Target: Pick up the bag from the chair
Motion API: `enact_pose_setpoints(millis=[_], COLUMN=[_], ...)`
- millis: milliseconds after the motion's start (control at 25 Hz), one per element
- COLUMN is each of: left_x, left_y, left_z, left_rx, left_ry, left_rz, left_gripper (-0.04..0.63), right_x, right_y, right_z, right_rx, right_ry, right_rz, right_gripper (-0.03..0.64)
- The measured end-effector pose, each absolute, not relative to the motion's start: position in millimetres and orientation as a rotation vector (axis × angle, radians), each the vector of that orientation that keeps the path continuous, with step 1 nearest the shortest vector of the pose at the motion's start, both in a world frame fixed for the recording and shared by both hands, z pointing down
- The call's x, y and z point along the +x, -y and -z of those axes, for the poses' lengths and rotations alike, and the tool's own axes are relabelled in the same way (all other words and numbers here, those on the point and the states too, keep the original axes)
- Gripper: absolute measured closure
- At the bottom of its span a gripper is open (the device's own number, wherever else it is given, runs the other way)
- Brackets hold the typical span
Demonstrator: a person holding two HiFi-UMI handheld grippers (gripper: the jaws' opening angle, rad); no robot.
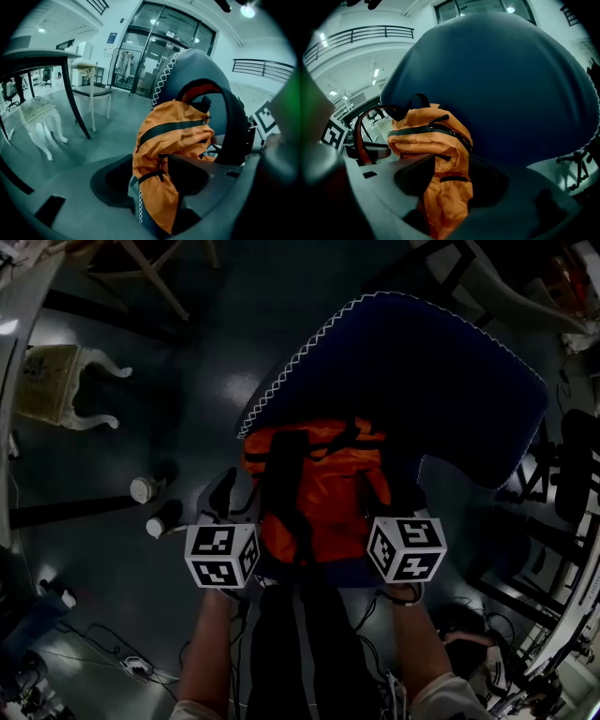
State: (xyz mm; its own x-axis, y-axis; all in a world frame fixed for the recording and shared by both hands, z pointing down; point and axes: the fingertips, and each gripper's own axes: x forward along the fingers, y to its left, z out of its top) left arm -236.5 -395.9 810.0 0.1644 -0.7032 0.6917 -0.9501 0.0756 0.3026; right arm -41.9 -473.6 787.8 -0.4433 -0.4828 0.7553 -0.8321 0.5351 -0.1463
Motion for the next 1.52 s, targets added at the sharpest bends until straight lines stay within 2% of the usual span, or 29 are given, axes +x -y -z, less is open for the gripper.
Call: enact_pose_setpoints(millis=[720,840,1040,1520], left_x=[-241.7,-240.3,-239.1,-225.3], left_y=[426.8,428.3,425.4,418.9], left_z=[-823.3,-819.0,-819.2,-800.3], left_rx=[1.742,1.777,1.769,1.779], left_ry=[1.573,1.573,1.579,1.559], left_rz=[-0.435,-0.442,-0.392,-0.378], left_gripper=[0.349,0.370,0.450,0.520], right_x=[-55.8,-57.4,-64.4,-55.9], right_y=[496.3,497.9,493.2,480.1], right_z=[-806.4,-806.4,-811.2,-802.6], right_rx=[0.964,0.975,0.996,0.998], right_ry=[2.150,2.173,2.177,2.188], right_rz=[-0.619,-0.589,-0.616,-0.773], right_gripper=[0.403,0.403,0.413,0.525])
